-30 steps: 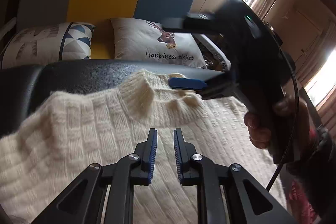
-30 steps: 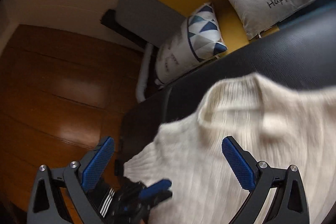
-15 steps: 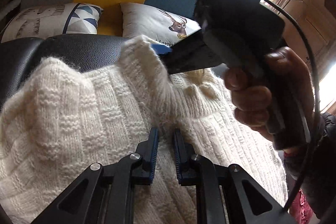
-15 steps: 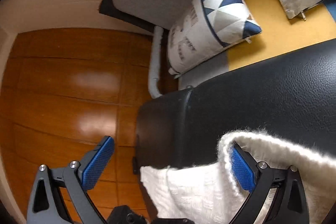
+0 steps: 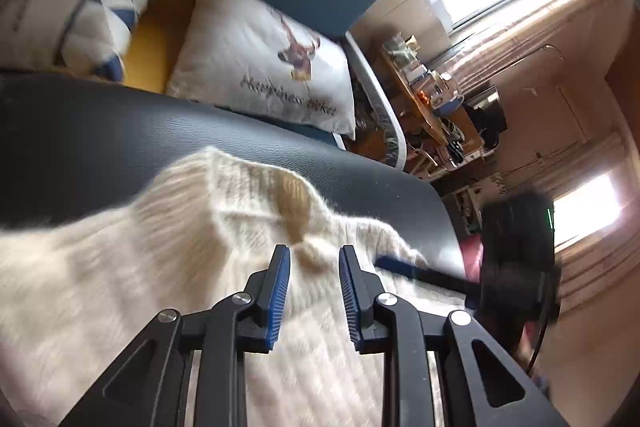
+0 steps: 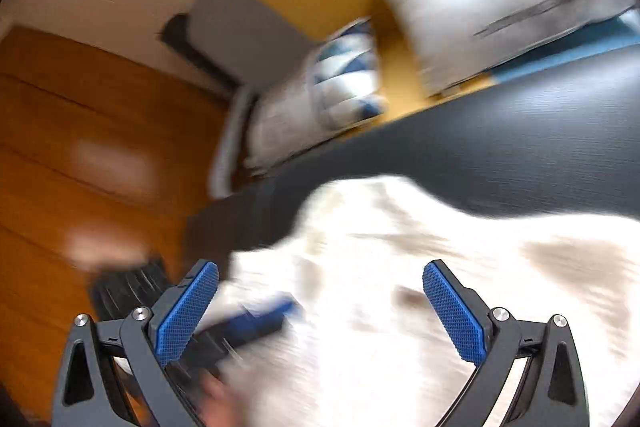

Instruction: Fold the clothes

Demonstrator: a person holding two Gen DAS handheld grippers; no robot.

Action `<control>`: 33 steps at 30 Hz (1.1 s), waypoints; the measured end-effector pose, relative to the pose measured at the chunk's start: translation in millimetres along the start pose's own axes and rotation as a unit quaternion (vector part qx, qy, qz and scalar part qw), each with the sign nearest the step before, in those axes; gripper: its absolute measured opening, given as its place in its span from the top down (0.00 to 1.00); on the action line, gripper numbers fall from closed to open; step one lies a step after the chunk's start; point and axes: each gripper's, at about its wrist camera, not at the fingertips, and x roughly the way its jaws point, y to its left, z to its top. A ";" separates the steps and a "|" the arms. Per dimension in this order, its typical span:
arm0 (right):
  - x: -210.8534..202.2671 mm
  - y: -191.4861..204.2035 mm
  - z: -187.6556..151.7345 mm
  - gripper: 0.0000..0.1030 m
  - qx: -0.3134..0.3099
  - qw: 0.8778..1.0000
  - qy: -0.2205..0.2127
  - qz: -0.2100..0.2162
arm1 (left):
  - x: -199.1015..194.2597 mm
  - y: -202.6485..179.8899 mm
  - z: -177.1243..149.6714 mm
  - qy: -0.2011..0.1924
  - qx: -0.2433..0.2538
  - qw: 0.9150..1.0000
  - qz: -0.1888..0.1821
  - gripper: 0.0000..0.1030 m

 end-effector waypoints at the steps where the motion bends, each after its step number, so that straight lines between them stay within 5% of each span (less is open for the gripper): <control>1: -9.1 -5.0 -7.2 0.00 -0.010 1.000 -0.004 -0.026 | 6.6 1.4 3.8 0.007 -0.009 1.000 -0.002 0.76; 5: -17.9 -15.2 -30.3 0.00 -0.054 0.996 0.018 -0.069 | 32.8 3.9 16.9 0.030 -0.026 0.999 -0.008 0.72; 13: -3.5 -15.7 -53.3 0.00 -0.149 0.980 0.040 -0.124 | 75.9 -9.7 32.7 0.082 0.031 0.995 -0.043 0.70; 17: -10.6 -26.6 -60.1 0.00 -0.158 0.982 0.025 -0.097 | 90.0 -29.8 32.3 0.114 0.088 0.987 -0.069 0.95; 21: -18.6 -44.2 -64.8 0.00 -0.136 0.990 -0.014 -0.037 | 95.8 -13.8 55.5 0.072 0.068 0.995 0.021 0.97; 23: -17.8 -44.1 -64.5 0.00 -0.131 0.991 -0.022 -0.024 | 99.2 -8.1 57.5 0.073 0.069 0.995 0.027 0.97; 28: -14.2 -32.3 -71.4 0.00 -0.170 0.984 -0.017 -0.051 | 99.8 -22.1 54.7 0.068 0.097 0.991 0.062 0.96; 31: -12.0 -27.2 -74.8 0.00 -0.190 0.979 -0.013 -0.068 | 83.9 -28.7 50.0 0.052 0.093 0.991 0.085 0.79; 33: -12.0 -26.1 -76.4 0.00 -0.195 0.978 -0.014 -0.076 | 60.9 -34.1 41.6 0.021 0.086 0.990 0.106 0.79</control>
